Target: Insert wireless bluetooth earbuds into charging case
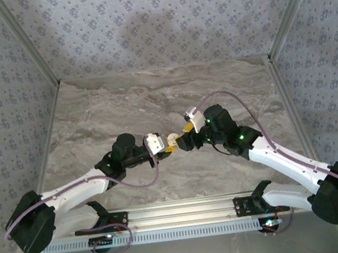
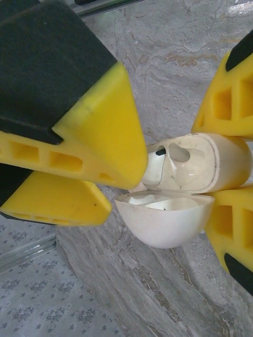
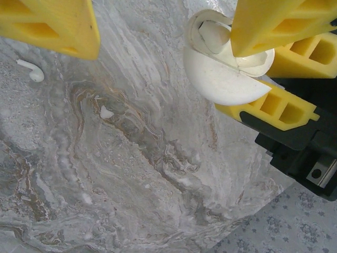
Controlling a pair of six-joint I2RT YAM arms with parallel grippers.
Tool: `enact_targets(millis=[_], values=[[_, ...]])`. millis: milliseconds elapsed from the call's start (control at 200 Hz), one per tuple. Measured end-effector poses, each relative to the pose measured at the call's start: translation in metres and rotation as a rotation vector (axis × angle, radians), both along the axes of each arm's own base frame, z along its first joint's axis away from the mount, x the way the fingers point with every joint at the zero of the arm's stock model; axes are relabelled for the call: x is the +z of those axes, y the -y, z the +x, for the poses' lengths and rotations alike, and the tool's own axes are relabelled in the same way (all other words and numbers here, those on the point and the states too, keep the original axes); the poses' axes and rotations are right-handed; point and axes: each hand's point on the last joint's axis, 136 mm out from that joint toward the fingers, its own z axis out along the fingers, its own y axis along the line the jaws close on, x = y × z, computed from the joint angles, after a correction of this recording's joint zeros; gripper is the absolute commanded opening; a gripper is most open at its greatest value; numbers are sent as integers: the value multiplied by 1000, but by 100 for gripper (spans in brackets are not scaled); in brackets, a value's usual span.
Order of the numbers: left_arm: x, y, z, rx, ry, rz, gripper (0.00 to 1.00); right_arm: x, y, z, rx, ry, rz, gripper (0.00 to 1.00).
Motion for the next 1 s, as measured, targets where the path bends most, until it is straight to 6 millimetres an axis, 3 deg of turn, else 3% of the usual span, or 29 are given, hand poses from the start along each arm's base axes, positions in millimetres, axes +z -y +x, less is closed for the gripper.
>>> enact_targets(millis=[220,415,710,999], values=[[0,0,0,0,0,-1,10,8,2,-3,18,-1,32,68],[-9,-5,3,34,-12,3,10,20,16,3,-20,-7,73,66],[-26,-29,28,166,-108,-37,10,-5,38,21,-97,-152,-49,64],[-31,-51,50,272,-190,-77,10,-36,53,55,-53,-241,-234,59]])
